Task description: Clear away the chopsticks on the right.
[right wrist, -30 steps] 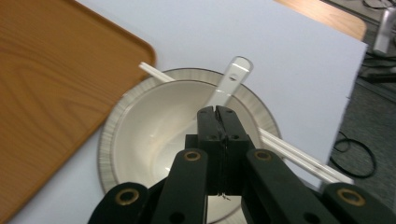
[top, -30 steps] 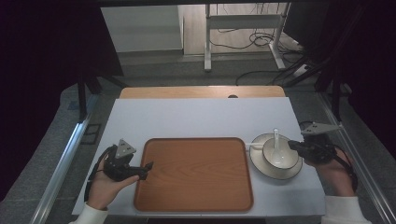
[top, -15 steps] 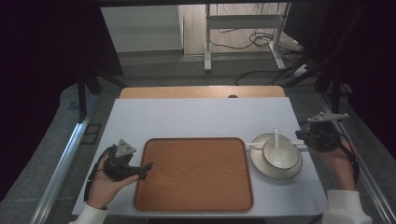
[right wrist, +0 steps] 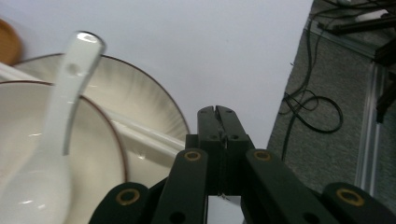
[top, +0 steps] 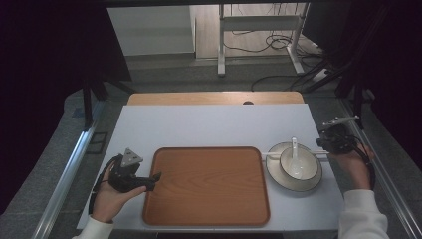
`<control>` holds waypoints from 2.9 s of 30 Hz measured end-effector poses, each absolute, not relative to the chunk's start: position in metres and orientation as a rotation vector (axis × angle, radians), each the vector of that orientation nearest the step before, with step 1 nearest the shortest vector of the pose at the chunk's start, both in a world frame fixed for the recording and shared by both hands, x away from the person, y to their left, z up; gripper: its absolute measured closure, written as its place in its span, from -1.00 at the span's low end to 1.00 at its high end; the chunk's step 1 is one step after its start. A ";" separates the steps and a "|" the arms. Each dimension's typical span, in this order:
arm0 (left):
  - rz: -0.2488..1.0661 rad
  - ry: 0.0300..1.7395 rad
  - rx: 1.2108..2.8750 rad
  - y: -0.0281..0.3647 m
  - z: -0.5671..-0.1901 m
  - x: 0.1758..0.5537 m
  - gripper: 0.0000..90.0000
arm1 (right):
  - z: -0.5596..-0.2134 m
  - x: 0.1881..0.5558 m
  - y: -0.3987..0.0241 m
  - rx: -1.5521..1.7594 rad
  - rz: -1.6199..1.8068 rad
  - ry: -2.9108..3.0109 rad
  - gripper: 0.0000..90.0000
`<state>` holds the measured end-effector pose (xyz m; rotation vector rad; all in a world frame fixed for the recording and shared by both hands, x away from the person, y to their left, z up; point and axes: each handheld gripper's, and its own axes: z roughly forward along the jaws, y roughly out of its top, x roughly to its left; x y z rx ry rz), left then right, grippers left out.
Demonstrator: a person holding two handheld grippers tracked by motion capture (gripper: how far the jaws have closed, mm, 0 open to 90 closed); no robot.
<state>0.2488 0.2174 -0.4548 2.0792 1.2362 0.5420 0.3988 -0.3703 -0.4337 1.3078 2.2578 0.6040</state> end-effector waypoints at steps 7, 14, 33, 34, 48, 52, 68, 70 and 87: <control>0.539 1.240 2.088 0.216 -0.458 0.250 -0.75 | -0.450 0.413 -0.379 1.345 0.525 2.265 0.99; 0.535 1.241 2.100 0.215 -0.460 0.251 -0.75 | -0.459 0.416 -0.384 1.367 0.496 2.256 0.99; 0.537 1.240 2.109 0.215 -0.462 0.251 -0.75 | -0.466 0.406 -0.389 1.402 0.472 2.296 0.99; 0.538 1.240 2.108 0.215 -0.462 0.251 -0.75 | -0.467 0.405 -0.389 1.403 0.465 2.301 0.99; 0.543 1.239 2.102 0.216 -0.461 0.251 -0.75 | -0.469 0.394 -0.390 1.424 0.426 2.316 1.00; 0.543 1.236 2.104 0.216 -0.461 0.251 -0.75 | -0.469 0.391 -0.392 1.433 0.421 2.312 0.99; 0.548 1.232 2.106 0.217 -0.460 0.251 -0.75 | -0.454 0.373 -0.391 1.391 0.516 2.324 0.99; 0.549 1.231 2.102 0.216 -0.460 0.250 -0.75 | -0.454 0.373 -0.392 1.395 0.523 2.325 0.99; 0.552 1.228 2.113 0.216 -0.461 0.250 -0.76 | -0.457 0.373 -0.387 1.387 0.513 2.357 0.99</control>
